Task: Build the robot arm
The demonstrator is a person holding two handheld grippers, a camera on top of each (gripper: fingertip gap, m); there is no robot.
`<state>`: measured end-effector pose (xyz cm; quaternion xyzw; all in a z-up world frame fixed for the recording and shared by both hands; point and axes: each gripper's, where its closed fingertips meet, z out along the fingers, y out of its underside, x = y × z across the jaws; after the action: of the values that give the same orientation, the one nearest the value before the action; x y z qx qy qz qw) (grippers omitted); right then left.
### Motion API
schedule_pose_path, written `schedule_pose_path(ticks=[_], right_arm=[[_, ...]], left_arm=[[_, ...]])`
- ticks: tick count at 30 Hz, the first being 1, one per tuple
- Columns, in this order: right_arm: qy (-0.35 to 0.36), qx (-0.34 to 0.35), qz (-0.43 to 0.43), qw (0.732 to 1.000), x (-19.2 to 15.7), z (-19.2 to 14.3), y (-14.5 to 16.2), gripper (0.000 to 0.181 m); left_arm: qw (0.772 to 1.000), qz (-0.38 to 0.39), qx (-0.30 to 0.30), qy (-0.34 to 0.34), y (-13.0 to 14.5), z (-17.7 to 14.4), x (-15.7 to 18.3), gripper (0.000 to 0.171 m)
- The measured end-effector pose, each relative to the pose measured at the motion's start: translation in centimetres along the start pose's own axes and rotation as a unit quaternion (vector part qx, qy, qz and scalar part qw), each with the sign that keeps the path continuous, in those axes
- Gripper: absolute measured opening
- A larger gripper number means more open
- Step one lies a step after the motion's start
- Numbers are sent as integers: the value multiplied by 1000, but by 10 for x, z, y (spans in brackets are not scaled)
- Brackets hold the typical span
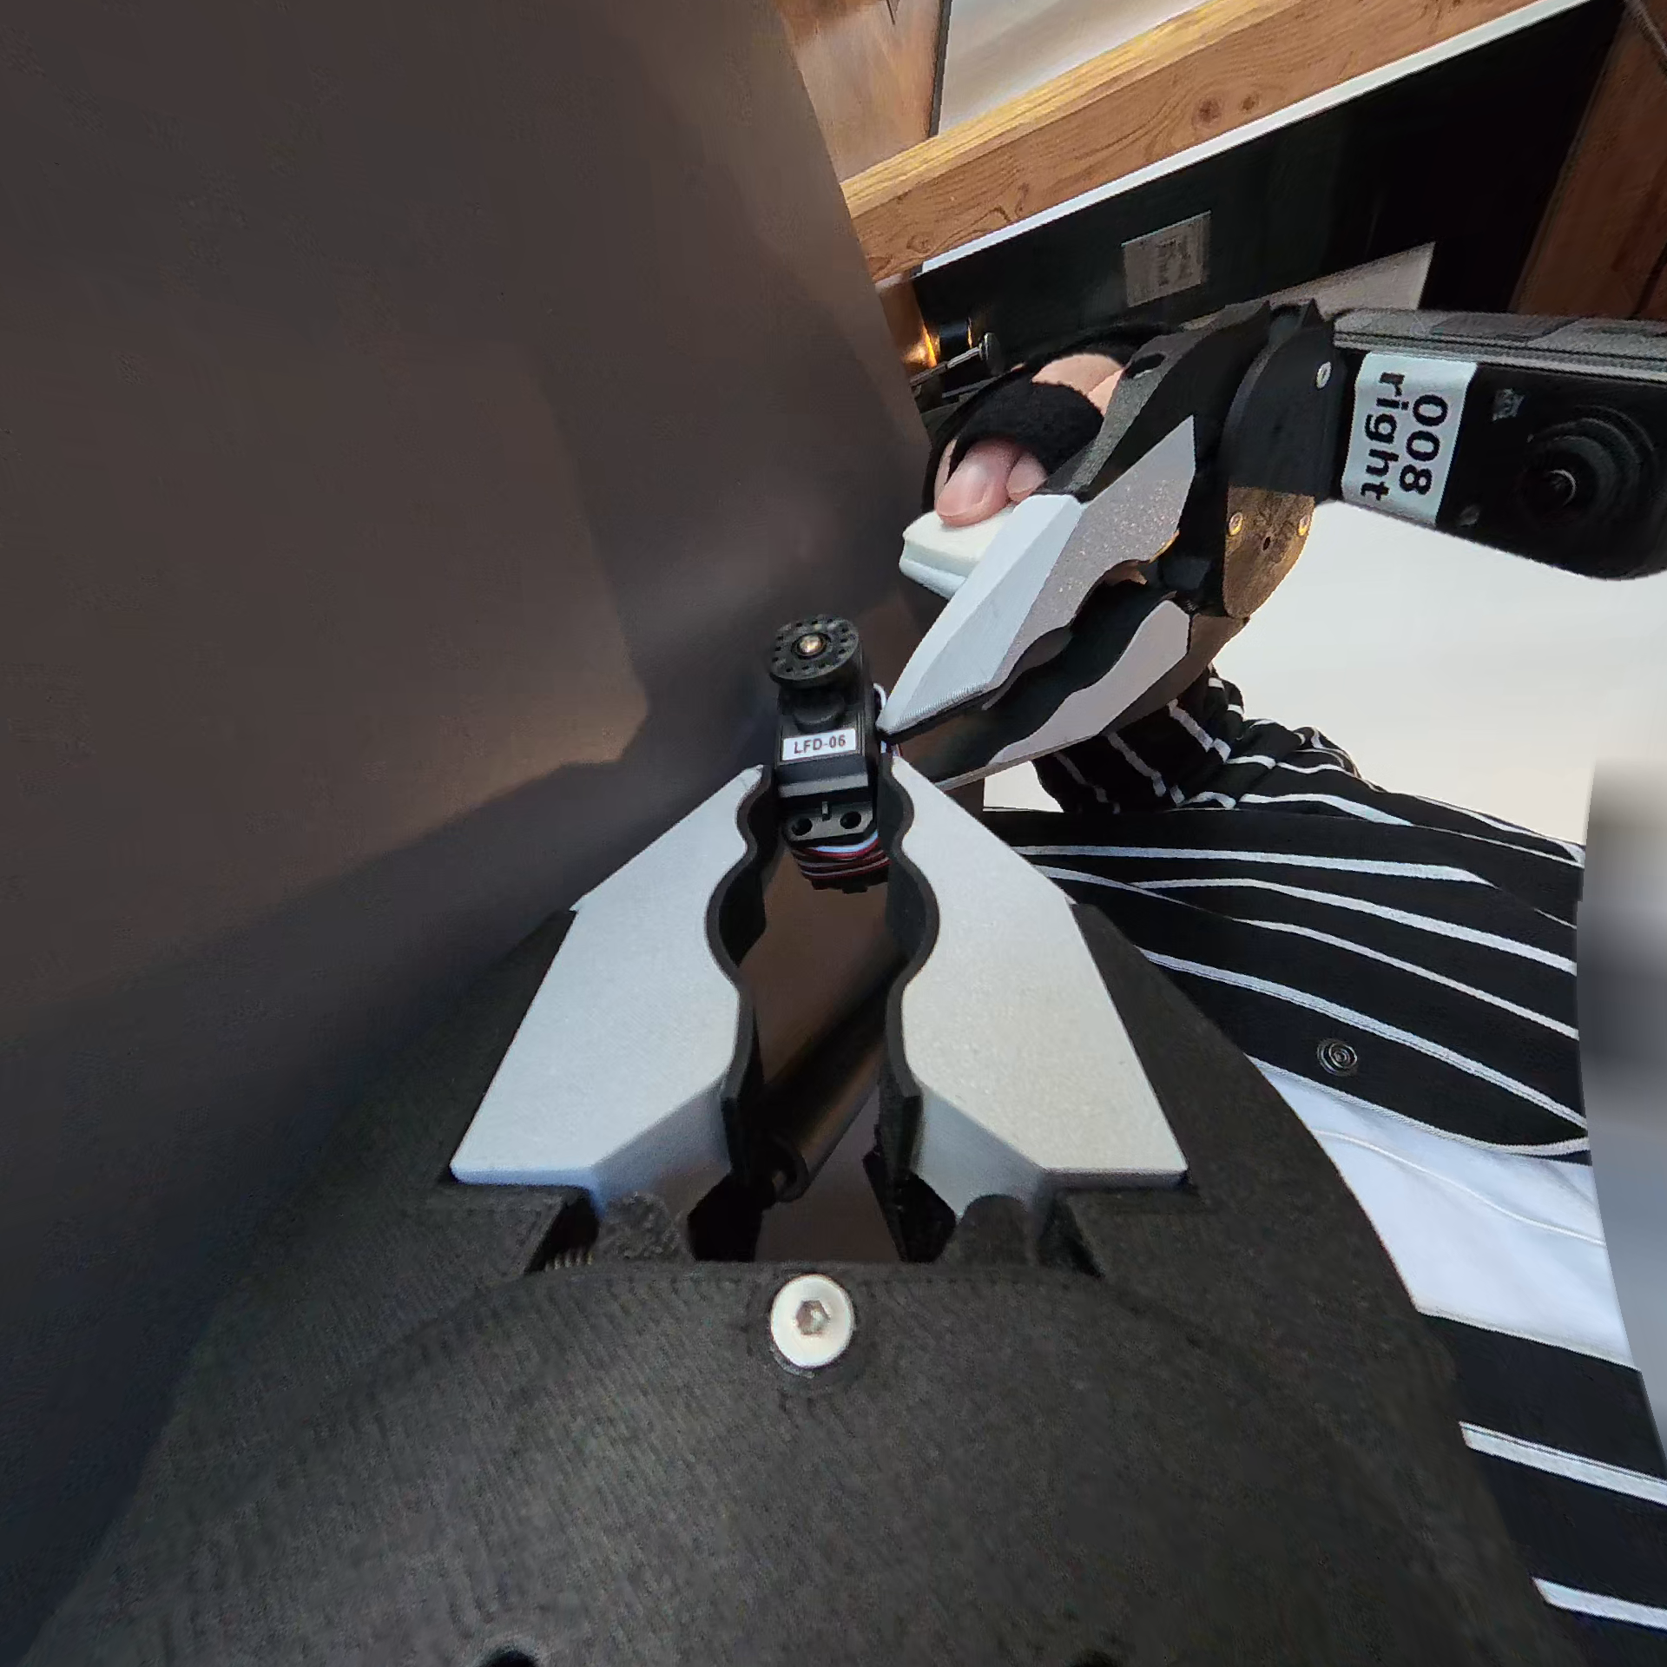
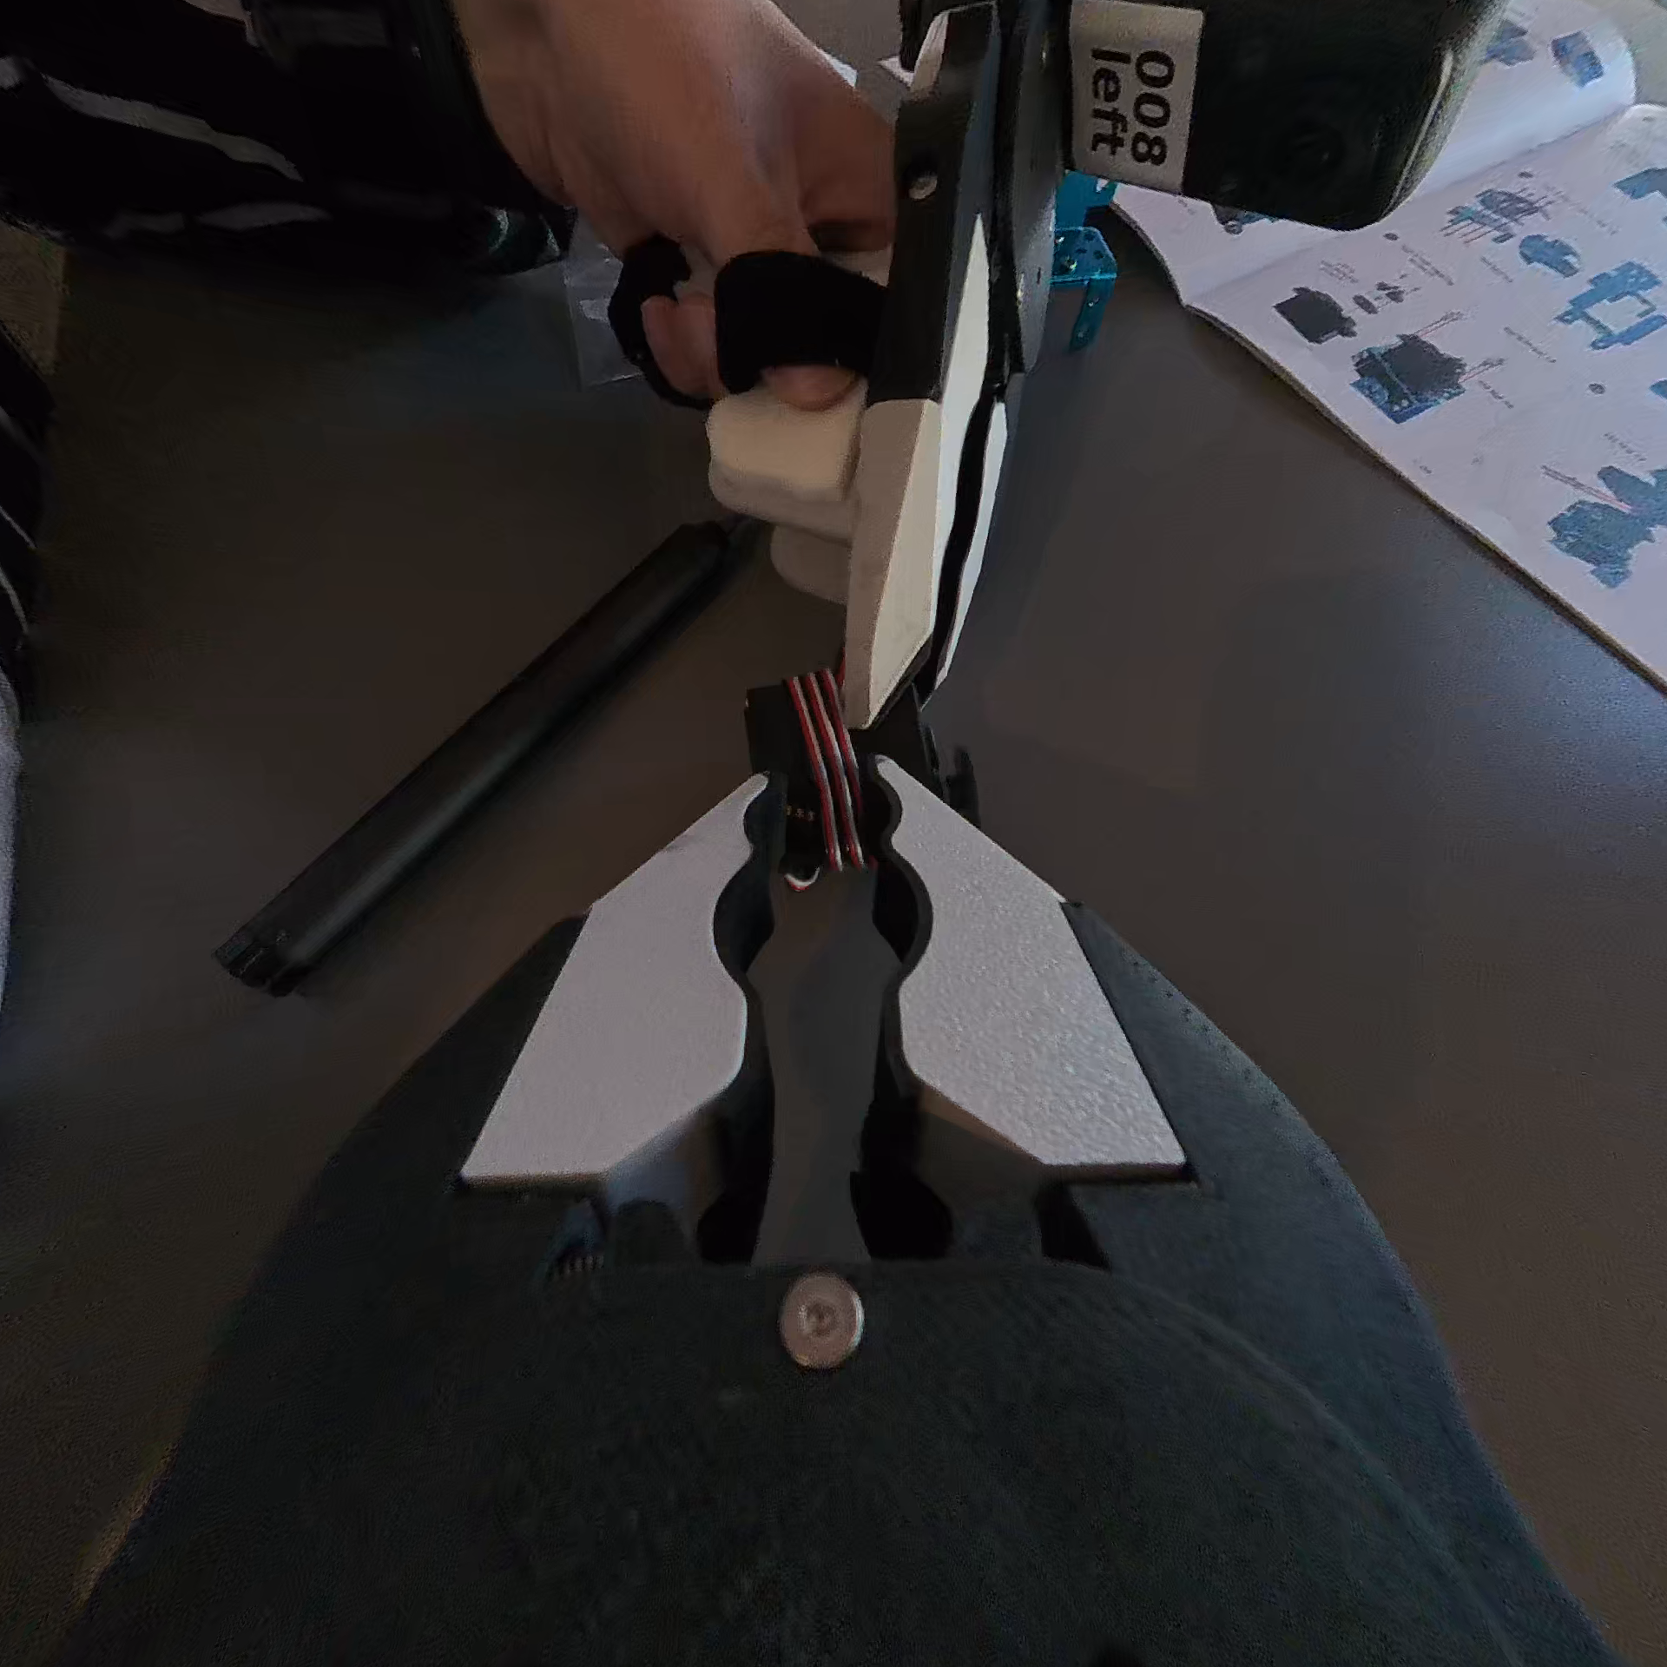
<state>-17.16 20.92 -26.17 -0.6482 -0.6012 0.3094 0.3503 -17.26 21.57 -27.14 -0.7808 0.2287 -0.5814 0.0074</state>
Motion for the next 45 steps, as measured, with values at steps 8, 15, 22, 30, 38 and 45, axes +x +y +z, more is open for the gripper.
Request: schedule_pose_path(ticks=[8,15,22,30,38,45], right_arm=[[23,27,1,999,-1,1,-1,15],[-11,16,21,1000,0,-8,5,13],[-30,7,16,999,-1,-10,6,16],[-18,9,-10,1000,0,-8,5,18],[6,20,-21,1000,-3,-4,3,20],[23,35,-24,999,-3,-4,2,16]], left_arm=[[1000,3,0,-1,0,1,0,20],[1000,7,-14,2,4,2,1,20],[1000,6,-15,2,4,2,1,20],[1000,6,-16,2,4,2,1,20],[1000,5,-15,2,3,2,1,20],[1000,18,-17,2,5,2,1,20]])
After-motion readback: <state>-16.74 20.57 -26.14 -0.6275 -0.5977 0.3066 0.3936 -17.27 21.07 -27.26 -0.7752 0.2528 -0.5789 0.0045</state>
